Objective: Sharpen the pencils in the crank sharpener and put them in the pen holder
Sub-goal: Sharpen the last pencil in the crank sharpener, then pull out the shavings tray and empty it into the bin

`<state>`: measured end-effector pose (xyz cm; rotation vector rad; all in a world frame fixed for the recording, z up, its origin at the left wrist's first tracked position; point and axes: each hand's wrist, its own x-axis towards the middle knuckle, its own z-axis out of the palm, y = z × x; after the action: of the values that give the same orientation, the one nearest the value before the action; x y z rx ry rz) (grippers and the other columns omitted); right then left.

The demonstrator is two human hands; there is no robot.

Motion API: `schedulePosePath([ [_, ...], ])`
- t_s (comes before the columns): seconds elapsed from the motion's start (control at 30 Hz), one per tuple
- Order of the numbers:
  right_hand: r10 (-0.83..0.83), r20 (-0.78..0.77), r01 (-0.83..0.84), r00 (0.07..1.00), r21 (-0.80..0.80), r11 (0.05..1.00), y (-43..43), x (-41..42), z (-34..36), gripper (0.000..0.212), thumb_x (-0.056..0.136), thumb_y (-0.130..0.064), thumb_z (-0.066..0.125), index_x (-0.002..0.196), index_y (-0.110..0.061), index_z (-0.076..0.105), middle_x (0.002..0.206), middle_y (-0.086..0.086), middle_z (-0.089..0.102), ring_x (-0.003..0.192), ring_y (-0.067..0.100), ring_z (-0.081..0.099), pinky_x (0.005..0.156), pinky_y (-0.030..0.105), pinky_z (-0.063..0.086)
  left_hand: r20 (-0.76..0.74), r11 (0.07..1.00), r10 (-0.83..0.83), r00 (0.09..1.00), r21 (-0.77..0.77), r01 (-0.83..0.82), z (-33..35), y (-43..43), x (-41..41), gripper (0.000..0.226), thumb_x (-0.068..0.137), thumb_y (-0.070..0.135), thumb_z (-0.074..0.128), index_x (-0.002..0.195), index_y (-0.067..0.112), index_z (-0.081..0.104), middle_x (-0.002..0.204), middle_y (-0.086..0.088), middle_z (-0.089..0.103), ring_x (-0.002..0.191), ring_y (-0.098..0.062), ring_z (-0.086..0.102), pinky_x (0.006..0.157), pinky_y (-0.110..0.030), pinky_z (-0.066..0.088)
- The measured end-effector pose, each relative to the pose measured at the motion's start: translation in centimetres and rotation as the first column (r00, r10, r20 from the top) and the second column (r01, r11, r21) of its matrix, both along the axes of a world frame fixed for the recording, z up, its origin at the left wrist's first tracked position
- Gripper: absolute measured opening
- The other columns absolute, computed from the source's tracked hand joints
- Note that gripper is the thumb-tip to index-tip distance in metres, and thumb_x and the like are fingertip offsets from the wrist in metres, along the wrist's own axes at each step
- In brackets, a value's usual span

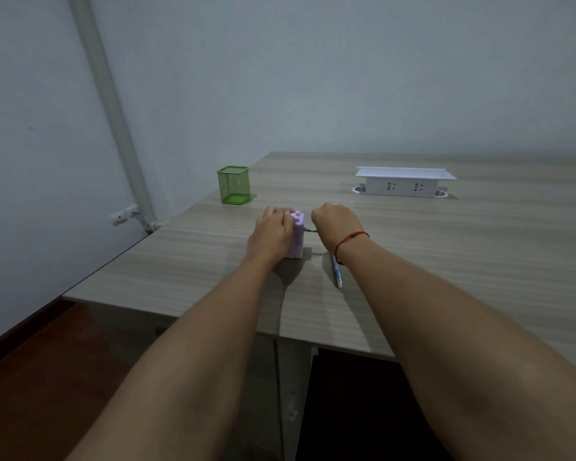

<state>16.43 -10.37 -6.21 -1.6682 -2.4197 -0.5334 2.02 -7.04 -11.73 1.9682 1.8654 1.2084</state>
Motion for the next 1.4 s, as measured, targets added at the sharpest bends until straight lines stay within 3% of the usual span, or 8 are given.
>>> schedulePosePath([
  [0.1, -0.060, 0.008, 0.060, 0.998, -0.035, 0.998, 0.3, 3.5, -0.1, 0.030, 0.095, 0.005, 0.042, 0.121, 0.002, 0.058, 0.123, 0.022, 0.059, 0.114, 0.039, 0.058, 0.092, 0.042, 0.047, 0.028, 1.000, -0.004, 1.000, -0.005, 0.004, 0.1, -0.1, -0.2, 0.057, 0.086, 0.038, 0.018, 0.119, 0.020, 0.061, 0.121, -0.010, 0.055, 0.114, -0.025, 0.048, 0.097, -0.036, 0.041],
  [0.27, -0.133, -0.081, 0.129, 0.988, -0.054, 0.990, 0.0, 6.8, -0.2, 0.020, 0.092, -0.001, 0.058, 0.112, 0.001, 0.062, 0.112, 0.021, 0.063, 0.103, 0.037, 0.062, 0.085, 0.040, 0.050, 0.021, 1.000, 0.029, 0.999, 0.010, -0.029, 0.1, 0.2, 1.0, 0.047, 0.094, 0.031, 0.025, 0.119, 0.016, 0.062, 0.121, -0.014, 0.054, 0.114, -0.030, 0.049, 0.095, -0.036, 0.040],
  [0.67, -0.189, -0.358, 0.142, 0.915, -0.152, 0.978, 0.1, 7.5, -0.1, 0.024, 0.097, -0.018, 0.057, 0.113, -0.003, 0.065, 0.112, 0.020, 0.064, 0.101, 0.037, 0.063, 0.081, 0.038, 0.050, 0.028, 0.996, 0.071, 0.997, 0.043, -0.072, 0.1, -1.2, 1.3, 0.038, 0.098, 0.023, 0.031, 0.120, 0.012, 0.060, 0.123, -0.017, 0.052, 0.114, -0.032, 0.048, 0.093, -0.036, 0.040],
  [1.07, -0.345, -0.349, 0.249, 0.871, -0.292, 0.924, -0.7, 10.5, -2.9, 0.024, 0.095, -0.012, 0.057, 0.117, -0.001, 0.060, 0.122, 0.018, 0.061, 0.111, 0.035, 0.060, 0.086, 0.035, 0.048, 0.009, 0.995, 0.044, 0.999, 0.094, -0.045, 0.1, -1.3, 1.2, 0.035, 0.098, 0.015, 0.033, 0.119, 0.008, 0.060, 0.121, -0.018, 0.056, 0.113, -0.032, 0.049, 0.095, -0.036, 0.038],
  [1.4, -0.369, -0.298, 0.315, 0.880, -0.213, 0.925, 0.4, 10.0, -4.1, 0.023, 0.095, -0.009, 0.057, 0.117, -0.004, 0.060, 0.123, 0.016, 0.060, 0.112, 0.034, 0.060, 0.086, 0.035, 0.049, 0.021, 0.993, 0.027, 0.999, 0.115, -0.029, 0.1, -0.9, 1.3, 0.045, 0.092, 0.026, 0.028, 0.115, 0.008, 0.062, 0.118, -0.017, 0.057, 0.110, -0.031, 0.051, 0.092, -0.035, 0.040],
])
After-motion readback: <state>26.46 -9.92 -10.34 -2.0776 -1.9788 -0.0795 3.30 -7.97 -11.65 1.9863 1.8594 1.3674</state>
